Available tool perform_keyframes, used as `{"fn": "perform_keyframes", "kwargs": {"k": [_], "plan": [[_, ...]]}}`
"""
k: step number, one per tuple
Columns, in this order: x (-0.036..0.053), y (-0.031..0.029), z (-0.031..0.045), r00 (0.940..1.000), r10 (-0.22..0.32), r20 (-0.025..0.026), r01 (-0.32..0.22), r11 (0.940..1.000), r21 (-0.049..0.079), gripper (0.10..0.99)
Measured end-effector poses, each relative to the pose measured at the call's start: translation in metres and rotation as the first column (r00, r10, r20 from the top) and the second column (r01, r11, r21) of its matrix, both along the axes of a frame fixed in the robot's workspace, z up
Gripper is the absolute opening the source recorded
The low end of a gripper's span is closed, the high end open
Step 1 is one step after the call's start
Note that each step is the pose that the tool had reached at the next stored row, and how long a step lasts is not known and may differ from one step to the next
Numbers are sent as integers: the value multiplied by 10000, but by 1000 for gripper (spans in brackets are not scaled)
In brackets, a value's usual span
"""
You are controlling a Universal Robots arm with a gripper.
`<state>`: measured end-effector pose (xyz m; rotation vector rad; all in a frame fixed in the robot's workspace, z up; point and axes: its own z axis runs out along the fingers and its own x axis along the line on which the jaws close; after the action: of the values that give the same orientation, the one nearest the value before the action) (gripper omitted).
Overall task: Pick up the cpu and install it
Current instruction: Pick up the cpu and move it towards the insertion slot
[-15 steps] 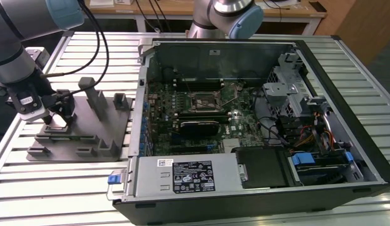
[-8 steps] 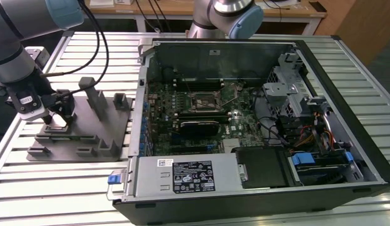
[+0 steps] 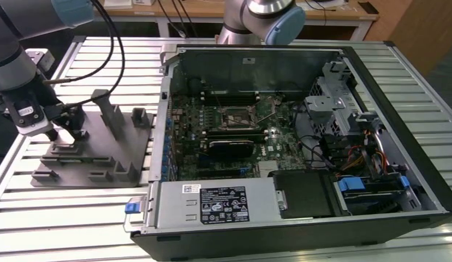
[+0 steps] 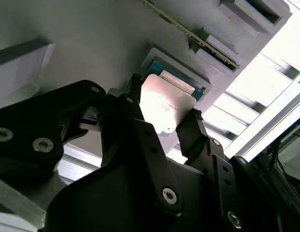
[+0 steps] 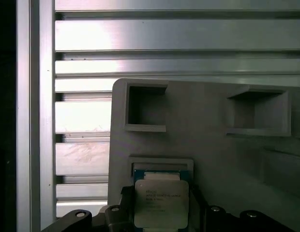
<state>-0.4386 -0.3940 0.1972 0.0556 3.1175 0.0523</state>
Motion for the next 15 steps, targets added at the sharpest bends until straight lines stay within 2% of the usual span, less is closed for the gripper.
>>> {"fn": "perform_keyframes", "kwargs": {"k": [15], "plan": [[0, 0, 138, 10000, 0, 3, 0, 10000, -36, 541]]}}
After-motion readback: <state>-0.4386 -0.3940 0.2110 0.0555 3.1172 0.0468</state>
